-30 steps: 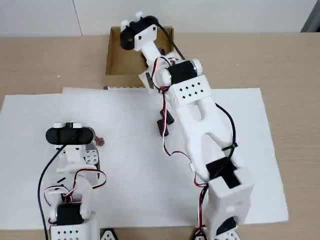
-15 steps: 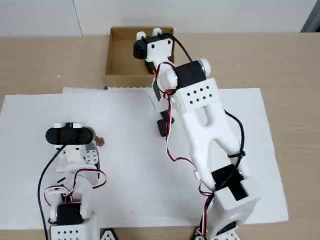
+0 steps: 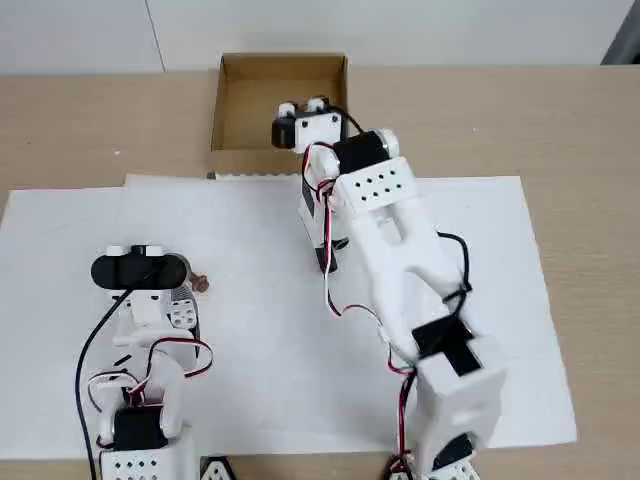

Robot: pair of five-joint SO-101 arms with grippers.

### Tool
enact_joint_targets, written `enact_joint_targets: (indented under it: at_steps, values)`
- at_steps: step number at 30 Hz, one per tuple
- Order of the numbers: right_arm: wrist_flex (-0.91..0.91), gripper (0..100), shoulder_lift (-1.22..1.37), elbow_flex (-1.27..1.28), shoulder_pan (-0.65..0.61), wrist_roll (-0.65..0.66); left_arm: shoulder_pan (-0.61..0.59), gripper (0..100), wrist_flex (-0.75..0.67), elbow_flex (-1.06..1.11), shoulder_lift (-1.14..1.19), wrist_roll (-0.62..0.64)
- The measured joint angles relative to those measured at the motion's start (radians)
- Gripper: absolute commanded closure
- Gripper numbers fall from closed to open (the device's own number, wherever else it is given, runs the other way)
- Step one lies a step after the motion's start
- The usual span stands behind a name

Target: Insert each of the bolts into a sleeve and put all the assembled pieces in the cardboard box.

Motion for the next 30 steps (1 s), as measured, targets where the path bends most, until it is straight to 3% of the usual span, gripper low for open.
enact_joint_targets:
  at_steps: [4, 28, 30]
  values:
    - [-0.044, 84.9, 0.057, 0.0, -0.002, 0.0, 0.0, 99, 0.0, 0.0, 0.0, 0.0]
    - [-0.11, 88.6, 0.244, -0.002, -0.068, -0.031, 0.0, 99, 0.0, 0.0, 0.0, 0.0]
    - [-0.112, 92.4, 0.249, -0.002, -0.068, -0.031, 0.0, 99, 0.0, 0.0, 0.0, 0.0]
